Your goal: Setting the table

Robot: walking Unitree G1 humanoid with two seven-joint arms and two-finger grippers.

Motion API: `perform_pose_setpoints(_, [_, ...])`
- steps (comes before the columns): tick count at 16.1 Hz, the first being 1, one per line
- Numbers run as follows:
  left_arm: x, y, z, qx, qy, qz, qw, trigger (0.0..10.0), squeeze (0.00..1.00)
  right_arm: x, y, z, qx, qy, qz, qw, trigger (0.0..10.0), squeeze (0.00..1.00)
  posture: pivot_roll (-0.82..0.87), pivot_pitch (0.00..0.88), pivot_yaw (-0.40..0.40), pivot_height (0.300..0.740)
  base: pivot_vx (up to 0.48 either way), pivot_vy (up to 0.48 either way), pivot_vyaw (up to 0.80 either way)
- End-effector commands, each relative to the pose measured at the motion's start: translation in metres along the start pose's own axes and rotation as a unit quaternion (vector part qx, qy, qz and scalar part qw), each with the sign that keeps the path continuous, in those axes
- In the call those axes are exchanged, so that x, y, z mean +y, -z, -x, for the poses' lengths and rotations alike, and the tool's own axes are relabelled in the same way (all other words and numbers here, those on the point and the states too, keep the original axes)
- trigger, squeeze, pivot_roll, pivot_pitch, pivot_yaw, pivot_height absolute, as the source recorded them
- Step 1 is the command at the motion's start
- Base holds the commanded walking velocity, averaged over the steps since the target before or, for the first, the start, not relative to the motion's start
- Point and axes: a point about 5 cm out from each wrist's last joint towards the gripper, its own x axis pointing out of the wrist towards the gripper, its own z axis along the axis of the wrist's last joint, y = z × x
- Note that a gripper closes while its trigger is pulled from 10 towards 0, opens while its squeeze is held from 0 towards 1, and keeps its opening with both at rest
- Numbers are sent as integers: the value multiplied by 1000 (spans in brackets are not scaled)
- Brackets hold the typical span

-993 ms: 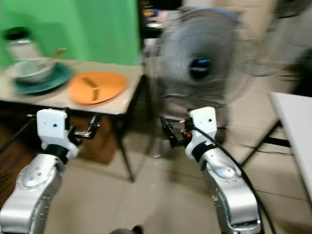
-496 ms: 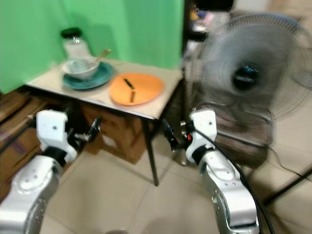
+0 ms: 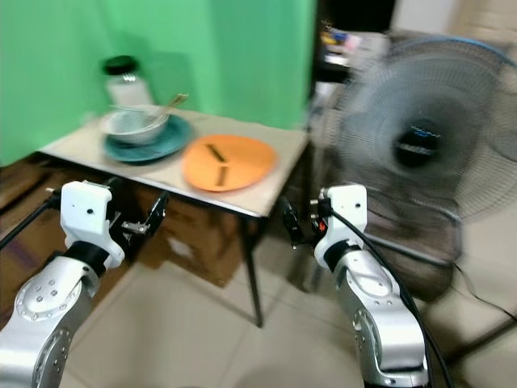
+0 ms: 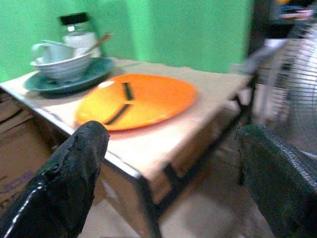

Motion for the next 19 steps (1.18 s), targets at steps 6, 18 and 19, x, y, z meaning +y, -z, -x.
perform_pose_setpoints(6, [5,-1,-4,1,1,-5,1000,10000,0,0,-10,-5,-28,-1,-22,999,10000,0,144,0,59,740,336,0,0])
perform_pose_setpoints(18, [1,8,3,5,-21,15,1000,10000,0,-2,-18,-13,-51,-29,95,994,10000,0,134,0,-17,740,339,0,0])
perform_pose_setpoints(19, [0,9,4,5,-21,14,1000,10000,0,-2,-17,-13,-50,-30,97,994,10000,0,133,0,-20,740,341,0,0])
